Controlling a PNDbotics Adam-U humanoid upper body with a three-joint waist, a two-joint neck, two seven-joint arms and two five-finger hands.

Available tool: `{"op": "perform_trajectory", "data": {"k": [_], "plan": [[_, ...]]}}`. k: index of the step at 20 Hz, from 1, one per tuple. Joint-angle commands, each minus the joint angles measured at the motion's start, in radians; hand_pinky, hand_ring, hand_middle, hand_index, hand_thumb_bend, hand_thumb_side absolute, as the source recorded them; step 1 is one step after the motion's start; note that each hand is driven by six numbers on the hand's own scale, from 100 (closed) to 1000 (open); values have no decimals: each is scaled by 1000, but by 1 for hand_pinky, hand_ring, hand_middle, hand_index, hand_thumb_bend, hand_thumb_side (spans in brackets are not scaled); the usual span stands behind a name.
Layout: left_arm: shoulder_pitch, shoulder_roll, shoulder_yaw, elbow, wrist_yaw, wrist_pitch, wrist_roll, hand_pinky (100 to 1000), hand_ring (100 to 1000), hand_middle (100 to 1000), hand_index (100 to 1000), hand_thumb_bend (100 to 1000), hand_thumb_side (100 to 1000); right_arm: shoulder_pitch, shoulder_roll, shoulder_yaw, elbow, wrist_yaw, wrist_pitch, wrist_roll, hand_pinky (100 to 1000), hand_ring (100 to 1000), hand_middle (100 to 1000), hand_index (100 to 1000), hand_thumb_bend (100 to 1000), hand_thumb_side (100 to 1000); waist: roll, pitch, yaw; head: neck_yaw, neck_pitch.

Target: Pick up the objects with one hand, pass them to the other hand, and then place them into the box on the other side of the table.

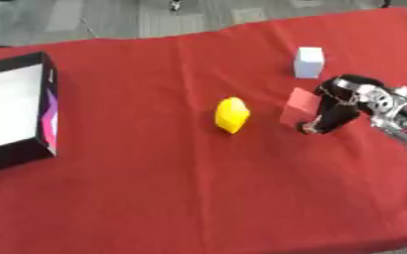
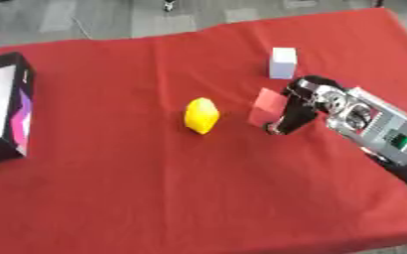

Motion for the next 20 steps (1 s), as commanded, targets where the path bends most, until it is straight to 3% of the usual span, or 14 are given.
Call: {"op": "perform_trajectory", "data": {"k": [1, 7, 8, 9, 15, 20], "plan": [[-3, 16, 7, -16, -4, 1, 4, 826, 674, 745, 835, 287, 737, -13, -34, -55, -71, -24, -8, -28, 772, 692, 467, 571, 360, 100, 12, -11, -2, 6, -2], [-8, 24, 6, -22, -7, 2, 4, 826, 674, 744, 834, 285, 730, -62, 14, -81, -82, -39, -94, -51, 757, 691, 460, 569, 345, 100, 20, -18, -8, 11, -2], [-11, 26, 6, -24, -8, 2, 4, 825, 674, 744, 834, 327, 750, -70, 24, -76, -82, -39, -110, -50, 756, 694, 460, 570, 460, 100, 21, -19, -8, 14, -2], [-17, 30, 4, -27, -9, 3, 2, 825, 674, 744, 834, 282, 726, -77, 35, -67, -82, -39, -125, -46, 756, 694, 460, 570, 341, 100, 23, -21, -7, 17, -2], [-77, 85, -23, -61, -23, 23, -25, 823, 676, 745, 835, 274, 699, -100, 129, -18, -82, 5, -205, -19, 742, 683, 459, 573, 323, 100, 36, -32, 1, 5, -2], [-166, 173, -78, -113, -53, 69, -83, 816, 680, 747, 837, 291, 654, -120, 200, 16, -82, 14, -211, -9, 737, 680, 460, 575, 312, 100, 46, -44, 5, 8, -2]]}}
